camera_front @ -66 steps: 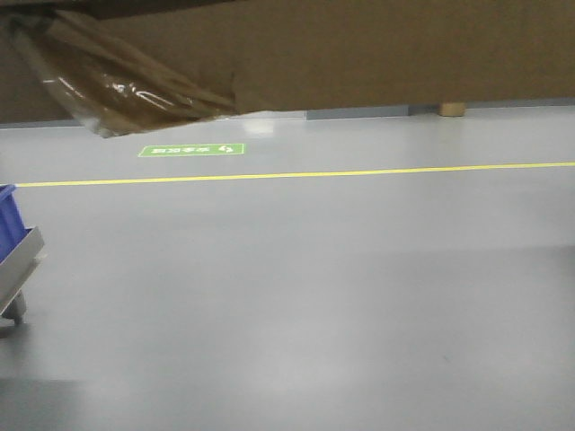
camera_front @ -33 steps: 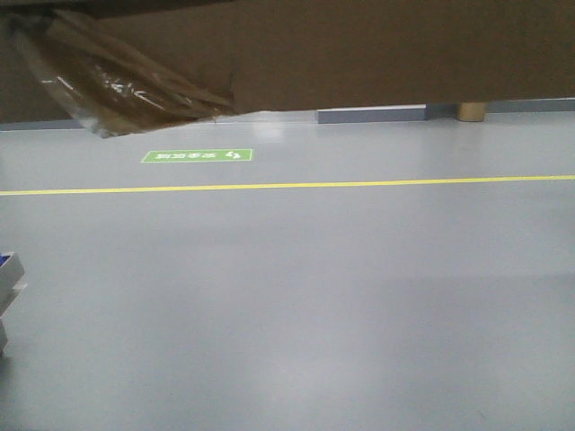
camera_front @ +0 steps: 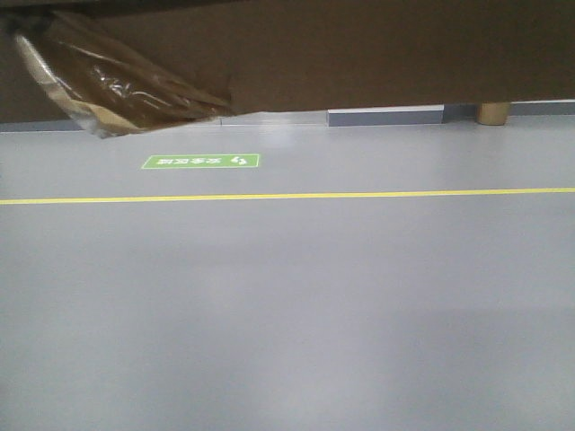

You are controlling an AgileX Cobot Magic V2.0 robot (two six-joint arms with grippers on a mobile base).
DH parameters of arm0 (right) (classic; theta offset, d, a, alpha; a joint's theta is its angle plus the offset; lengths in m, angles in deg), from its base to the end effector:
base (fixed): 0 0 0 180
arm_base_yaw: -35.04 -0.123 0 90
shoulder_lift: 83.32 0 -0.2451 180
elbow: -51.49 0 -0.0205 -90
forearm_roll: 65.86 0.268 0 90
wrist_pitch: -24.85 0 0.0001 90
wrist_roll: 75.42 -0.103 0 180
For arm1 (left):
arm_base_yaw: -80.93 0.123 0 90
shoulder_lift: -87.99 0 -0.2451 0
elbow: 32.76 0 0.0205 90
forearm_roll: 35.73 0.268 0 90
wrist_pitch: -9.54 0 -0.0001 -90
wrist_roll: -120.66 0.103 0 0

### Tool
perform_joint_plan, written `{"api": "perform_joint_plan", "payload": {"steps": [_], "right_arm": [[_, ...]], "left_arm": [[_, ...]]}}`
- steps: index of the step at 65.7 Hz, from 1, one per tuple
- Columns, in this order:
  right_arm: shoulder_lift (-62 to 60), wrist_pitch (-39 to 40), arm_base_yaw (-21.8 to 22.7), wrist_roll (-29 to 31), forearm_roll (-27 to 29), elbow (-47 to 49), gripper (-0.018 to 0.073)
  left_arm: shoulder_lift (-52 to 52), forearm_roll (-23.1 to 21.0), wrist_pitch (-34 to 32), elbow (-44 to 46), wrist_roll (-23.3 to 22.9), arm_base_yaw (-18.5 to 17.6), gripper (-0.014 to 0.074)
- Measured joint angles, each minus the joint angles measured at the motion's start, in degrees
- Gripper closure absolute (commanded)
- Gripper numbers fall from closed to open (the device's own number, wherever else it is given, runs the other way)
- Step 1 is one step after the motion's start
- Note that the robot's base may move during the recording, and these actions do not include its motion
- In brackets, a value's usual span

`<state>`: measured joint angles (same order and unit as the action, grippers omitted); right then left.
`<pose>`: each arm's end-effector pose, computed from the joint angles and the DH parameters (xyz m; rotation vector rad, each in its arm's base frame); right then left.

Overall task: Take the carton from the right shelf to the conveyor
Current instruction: 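Hold the carton while the base turns and drives to the red conveyor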

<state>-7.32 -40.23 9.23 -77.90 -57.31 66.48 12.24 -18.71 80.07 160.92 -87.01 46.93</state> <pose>0.2171 0.1204 0.4488 -0.4569 2.1805 0.4579 0.2154 -0.1110 0.4382 0.0981 2.2710 -0.1934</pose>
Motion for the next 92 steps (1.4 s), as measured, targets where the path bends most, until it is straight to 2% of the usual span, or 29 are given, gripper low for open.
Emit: {"api": "perform_joint_plan", "payload": {"steps": [92], "right_arm": [[0.21, 1.49, 0.00, 0.12, 0.13, 0.00, 0.0627]], "left_arm": [[0.00, 2.10, -0.12, 0.00, 0.00, -0.12, 0.0612]]}}
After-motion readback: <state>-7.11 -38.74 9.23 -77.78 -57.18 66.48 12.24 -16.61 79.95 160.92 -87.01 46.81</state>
